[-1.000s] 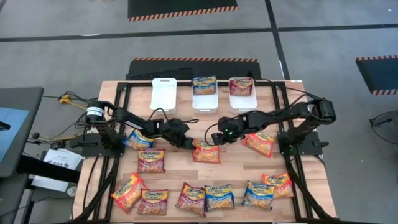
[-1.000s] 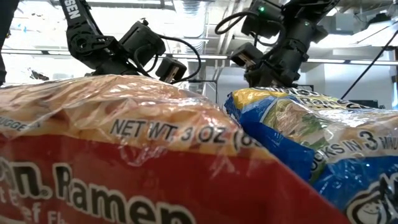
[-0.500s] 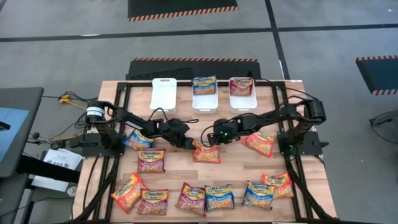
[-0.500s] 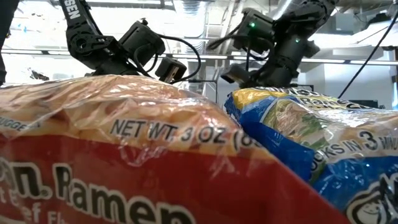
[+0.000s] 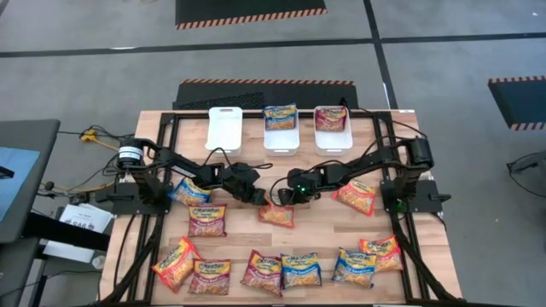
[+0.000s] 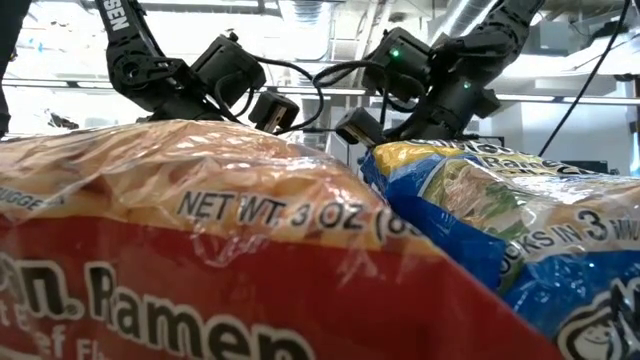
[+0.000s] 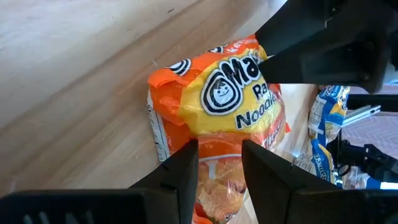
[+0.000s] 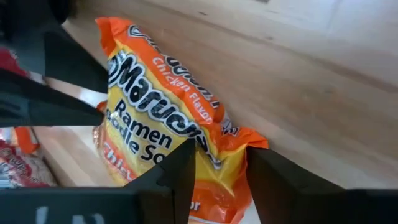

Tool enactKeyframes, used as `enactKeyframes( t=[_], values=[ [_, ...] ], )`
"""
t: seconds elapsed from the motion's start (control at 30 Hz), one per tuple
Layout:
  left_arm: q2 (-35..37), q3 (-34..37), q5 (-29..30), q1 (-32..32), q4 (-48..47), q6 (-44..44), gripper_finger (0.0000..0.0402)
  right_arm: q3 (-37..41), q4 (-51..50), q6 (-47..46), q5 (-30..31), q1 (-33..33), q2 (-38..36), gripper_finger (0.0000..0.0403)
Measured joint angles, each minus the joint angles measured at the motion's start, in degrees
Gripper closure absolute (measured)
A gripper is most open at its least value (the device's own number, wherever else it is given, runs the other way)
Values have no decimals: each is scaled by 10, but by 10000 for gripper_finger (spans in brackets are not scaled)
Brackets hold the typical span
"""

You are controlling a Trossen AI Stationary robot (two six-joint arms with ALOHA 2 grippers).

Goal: Sort Maruchan noodles
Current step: Put the orange noodle pack into the left white bin

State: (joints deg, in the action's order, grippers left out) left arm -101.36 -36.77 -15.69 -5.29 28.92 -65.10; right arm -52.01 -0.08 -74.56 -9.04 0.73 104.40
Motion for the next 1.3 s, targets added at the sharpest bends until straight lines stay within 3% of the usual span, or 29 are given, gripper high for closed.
enactKeyframes(
  t=[0.3,0.5,0.77,1.0,1.3],
  values=[
    [0,0,-1,0,16,4,288,0,-7,15,0,-5,0,388],
    [-2,2,-38,-9,59,17,288,0,-12,22,-1,-8,-2,394],
    [4,2,-178,-45,131,7,288,1,-39,65,9,-17,-49,398],
    [26,1,-205,-69,155,9,288,0,-101,103,38,-23,-124,398],
    [74,0,-196,-100,154,49,288,1,-161,163,41,-50,-171,398]
  ],
)
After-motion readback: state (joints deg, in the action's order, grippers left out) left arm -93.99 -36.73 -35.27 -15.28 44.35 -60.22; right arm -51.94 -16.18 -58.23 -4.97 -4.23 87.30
